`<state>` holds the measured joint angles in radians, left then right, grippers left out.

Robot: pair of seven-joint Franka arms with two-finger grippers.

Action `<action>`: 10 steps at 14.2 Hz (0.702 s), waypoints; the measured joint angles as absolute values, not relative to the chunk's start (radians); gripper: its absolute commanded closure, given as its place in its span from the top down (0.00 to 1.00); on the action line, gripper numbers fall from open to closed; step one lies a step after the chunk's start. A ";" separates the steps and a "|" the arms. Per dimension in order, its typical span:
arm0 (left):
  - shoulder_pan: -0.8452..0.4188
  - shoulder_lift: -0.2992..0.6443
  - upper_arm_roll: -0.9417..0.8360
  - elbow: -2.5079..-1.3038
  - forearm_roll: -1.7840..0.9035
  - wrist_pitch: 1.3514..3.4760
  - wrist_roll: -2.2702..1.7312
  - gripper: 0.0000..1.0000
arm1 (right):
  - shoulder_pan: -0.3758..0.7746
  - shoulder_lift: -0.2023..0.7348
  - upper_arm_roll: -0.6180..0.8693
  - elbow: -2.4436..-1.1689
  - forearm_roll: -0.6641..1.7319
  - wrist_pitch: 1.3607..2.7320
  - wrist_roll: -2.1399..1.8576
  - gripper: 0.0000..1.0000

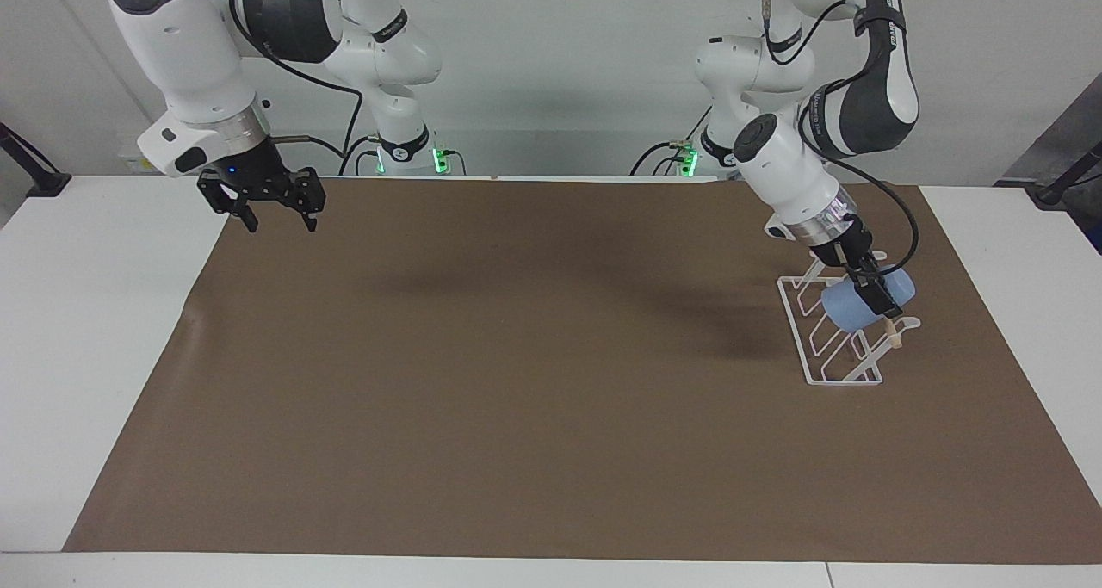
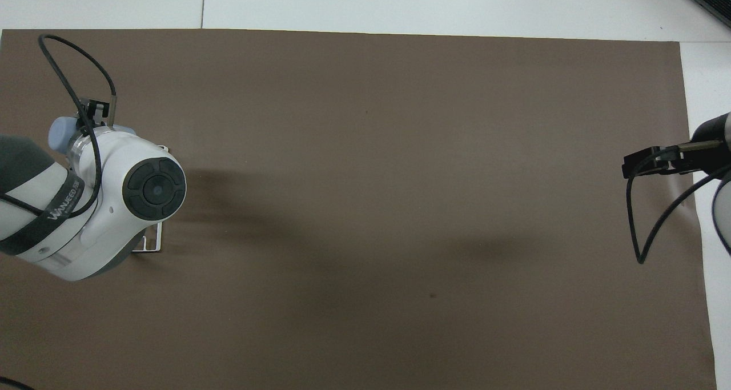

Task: Hang cup on cup holder
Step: 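Carry the cup to the rack with the left gripper while the right gripper retracts, then lower the cup onto a rack peg with the left gripper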

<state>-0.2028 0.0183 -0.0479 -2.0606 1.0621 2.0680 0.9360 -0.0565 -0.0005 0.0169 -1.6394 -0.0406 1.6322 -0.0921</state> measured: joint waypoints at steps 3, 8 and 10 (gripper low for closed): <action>-0.203 0.018 -0.049 -2.063 1.070 2.069 0.936 0.00 | -0.055 0.013 -0.021 -1.592 -0.041 1.604 -0.144 0.94; -0.200 0.018 -0.047 -2.066 1.082 2.069 0.936 0.00 | -0.044 0.008 -0.023 -1.577 -0.041 1.594 -0.148 1.00; -0.197 0.018 -0.047 -2.067 1.082 2.076 0.936 0.00 | -0.041 0.007 -0.017 -1.578 -0.041 1.591 -0.148 1.00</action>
